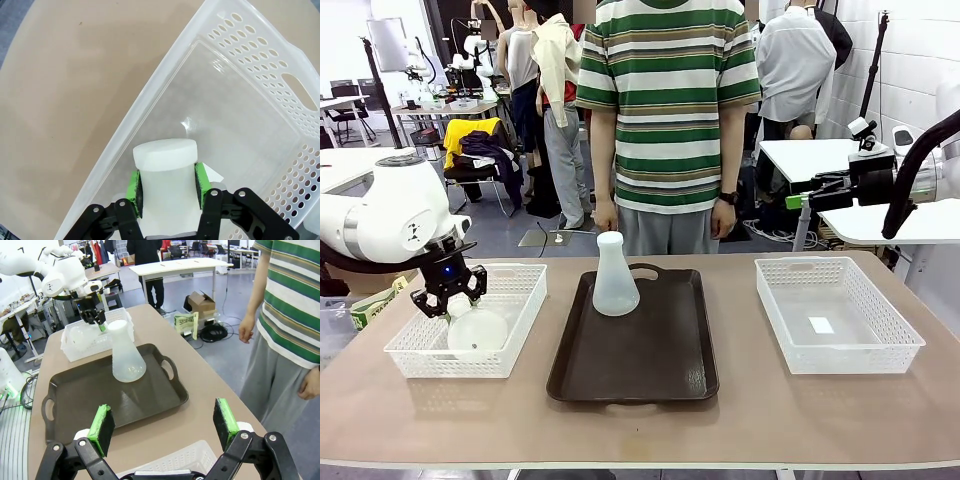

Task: Prepare the laboratory tools.
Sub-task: Pick up the Big flask that the person points to, then place the picked Big flask upright in the Handle tray as directed by the person.

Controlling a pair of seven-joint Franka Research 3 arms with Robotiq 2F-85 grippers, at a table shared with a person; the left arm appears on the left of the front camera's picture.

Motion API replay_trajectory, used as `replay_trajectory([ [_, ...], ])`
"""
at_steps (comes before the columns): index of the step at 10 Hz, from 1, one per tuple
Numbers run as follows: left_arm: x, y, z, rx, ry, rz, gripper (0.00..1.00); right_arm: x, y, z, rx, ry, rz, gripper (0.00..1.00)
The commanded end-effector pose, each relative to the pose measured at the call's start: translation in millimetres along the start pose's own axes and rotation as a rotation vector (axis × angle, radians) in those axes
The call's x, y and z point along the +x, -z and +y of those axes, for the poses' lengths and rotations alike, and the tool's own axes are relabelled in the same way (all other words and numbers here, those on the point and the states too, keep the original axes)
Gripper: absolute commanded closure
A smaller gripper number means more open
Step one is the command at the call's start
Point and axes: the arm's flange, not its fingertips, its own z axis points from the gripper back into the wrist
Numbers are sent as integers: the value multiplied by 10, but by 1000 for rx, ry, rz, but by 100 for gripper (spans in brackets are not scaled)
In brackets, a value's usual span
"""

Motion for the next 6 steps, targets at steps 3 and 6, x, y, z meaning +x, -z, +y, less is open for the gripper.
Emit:
replay_trajectory([
  [3, 4, 4, -21, 0, 2, -1, 100, 6, 0, 11, 1, -6, 15, 0],
  [6, 4, 4, -21, 0, 2, -1, 100, 6, 0, 11, 1, -6, 15, 0],
])
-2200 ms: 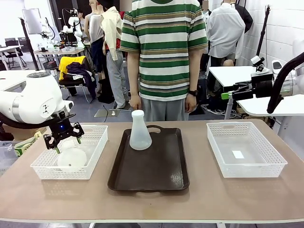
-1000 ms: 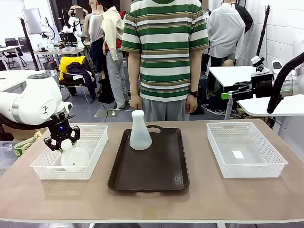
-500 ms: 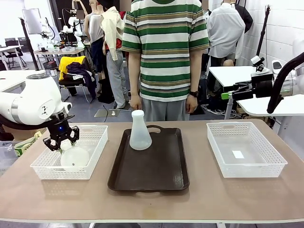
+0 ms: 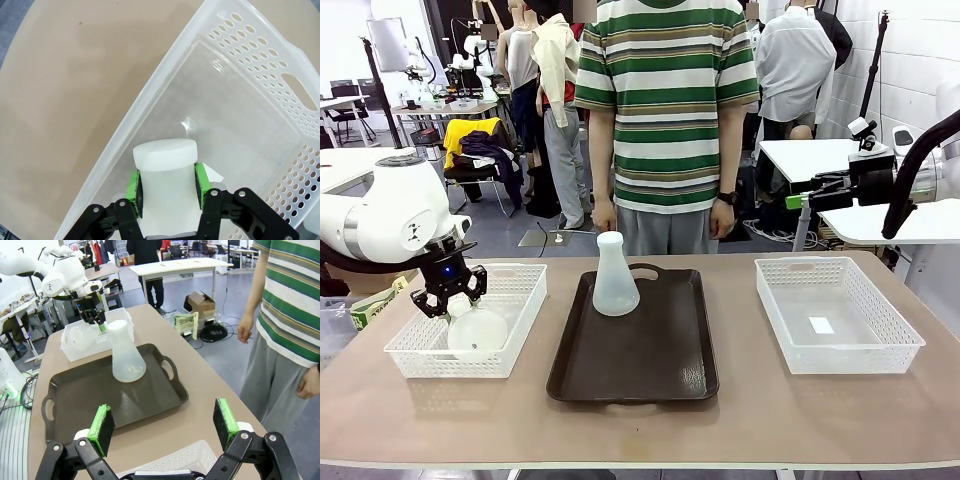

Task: Prepare the laboratory tools.
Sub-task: Place the picked Big flask upright in the Handle tray as directed by the person.

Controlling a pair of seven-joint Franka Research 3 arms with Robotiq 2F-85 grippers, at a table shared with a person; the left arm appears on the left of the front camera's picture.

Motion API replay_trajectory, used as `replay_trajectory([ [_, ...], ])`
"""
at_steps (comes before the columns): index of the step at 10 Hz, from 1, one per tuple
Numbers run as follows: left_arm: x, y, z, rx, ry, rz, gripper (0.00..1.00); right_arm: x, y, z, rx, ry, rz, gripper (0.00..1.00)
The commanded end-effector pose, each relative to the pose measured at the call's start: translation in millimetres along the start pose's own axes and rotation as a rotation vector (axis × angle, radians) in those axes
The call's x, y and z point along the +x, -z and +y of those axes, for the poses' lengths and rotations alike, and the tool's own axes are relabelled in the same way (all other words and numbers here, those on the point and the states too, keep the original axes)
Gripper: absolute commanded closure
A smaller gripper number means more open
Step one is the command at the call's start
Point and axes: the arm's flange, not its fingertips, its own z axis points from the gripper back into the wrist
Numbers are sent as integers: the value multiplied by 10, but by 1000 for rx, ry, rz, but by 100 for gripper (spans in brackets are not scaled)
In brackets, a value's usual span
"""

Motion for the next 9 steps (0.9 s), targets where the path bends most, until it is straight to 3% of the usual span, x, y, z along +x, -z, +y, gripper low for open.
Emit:
replay_trajectory([
  [1, 5, 3, -20, 0, 1, -1, 100, 6, 0, 11, 1, -6, 15, 0],
  [9, 5, 3, -20, 0, 1, -1, 100, 6, 0, 11, 1, -6, 15, 0],
])
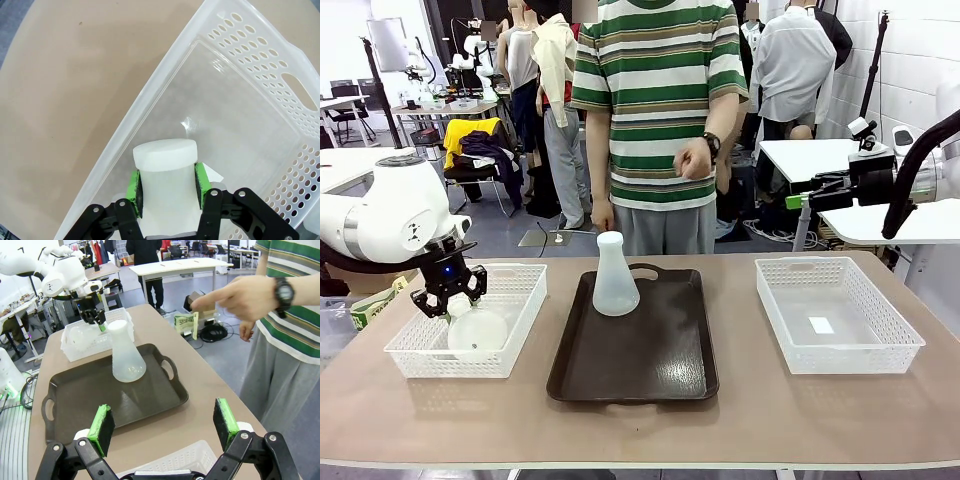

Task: Prepare the laboratory tools.
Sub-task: Place the picked Big flask upright in the Handle tray as directed by the person.

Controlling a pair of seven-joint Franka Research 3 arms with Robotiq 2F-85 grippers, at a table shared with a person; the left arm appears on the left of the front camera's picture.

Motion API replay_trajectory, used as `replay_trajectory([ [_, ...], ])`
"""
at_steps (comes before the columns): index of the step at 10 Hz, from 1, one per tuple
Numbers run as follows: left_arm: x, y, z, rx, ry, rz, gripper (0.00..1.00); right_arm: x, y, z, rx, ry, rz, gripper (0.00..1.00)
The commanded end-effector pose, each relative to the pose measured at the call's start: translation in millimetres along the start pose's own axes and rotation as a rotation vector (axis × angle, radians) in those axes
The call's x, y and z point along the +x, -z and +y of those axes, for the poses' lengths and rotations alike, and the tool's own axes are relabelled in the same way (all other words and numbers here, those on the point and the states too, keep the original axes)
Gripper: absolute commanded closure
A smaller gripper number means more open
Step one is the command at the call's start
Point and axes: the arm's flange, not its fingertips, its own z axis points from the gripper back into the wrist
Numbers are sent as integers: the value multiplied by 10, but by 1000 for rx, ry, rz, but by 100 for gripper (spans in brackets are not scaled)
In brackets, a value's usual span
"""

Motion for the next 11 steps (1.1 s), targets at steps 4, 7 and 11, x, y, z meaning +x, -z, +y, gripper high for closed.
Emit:
replay_trajectory([
  [4, 5, 3, -20, 0, 1, -1, 100, 6, 0, 11, 1, -6, 15, 0],
  [7, 5, 3, -20, 0, 1, -1, 100, 6, 0, 11, 1, -6, 15, 0],
  [11, 5, 3, -20, 0, 1, -1, 100, 6, 0, 11, 1, -6, 15, 0],
])
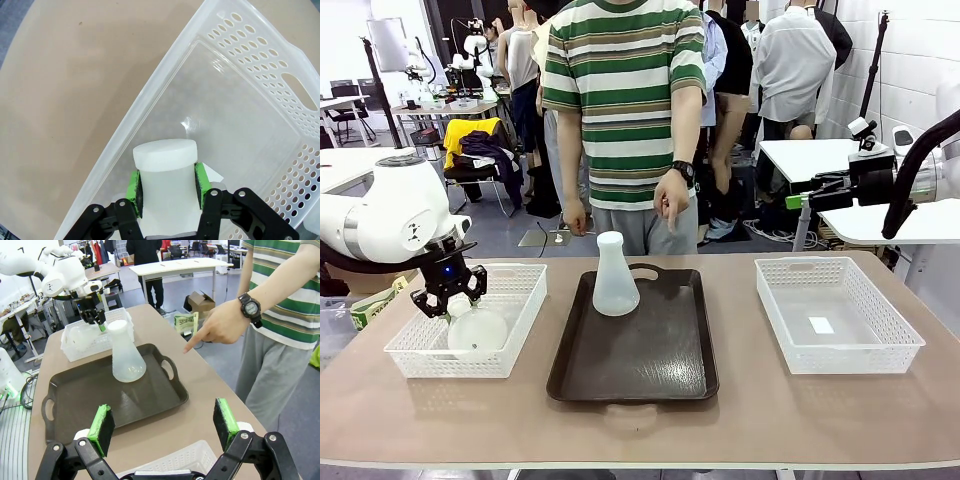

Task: Prepare the laboratory tools.
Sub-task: Place the picked Big flask upright in the Handle tray as directed by the person.

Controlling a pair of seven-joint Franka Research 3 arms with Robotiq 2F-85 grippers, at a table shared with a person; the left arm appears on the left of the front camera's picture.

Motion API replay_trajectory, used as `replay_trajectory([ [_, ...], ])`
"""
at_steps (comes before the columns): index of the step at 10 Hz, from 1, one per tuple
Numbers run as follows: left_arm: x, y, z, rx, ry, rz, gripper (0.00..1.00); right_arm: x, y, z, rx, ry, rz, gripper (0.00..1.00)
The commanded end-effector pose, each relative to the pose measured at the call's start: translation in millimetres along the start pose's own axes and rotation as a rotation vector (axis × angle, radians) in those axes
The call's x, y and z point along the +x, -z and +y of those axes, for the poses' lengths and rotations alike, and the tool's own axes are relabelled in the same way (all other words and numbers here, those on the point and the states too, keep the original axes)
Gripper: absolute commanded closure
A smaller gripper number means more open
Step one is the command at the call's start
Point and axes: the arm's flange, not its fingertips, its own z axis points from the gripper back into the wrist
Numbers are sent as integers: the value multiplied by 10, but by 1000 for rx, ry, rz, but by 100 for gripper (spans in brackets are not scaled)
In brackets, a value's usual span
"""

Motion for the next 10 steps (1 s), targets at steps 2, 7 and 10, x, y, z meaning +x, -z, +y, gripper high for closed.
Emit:
replay_trajectory([
  [2, 5, 3, -20, 0, 1, -1, 100, 6, 0, 11, 1, -6, 15, 0],
  [7, -17, -248, -2, -22, 62, -53, 100, 6, 0, 11, 1, -6, 15, 0],
  [10, -94, -927, -54, -95, 209, -199, 100, 6, 0, 11, 1, -6, 15, 0],
])
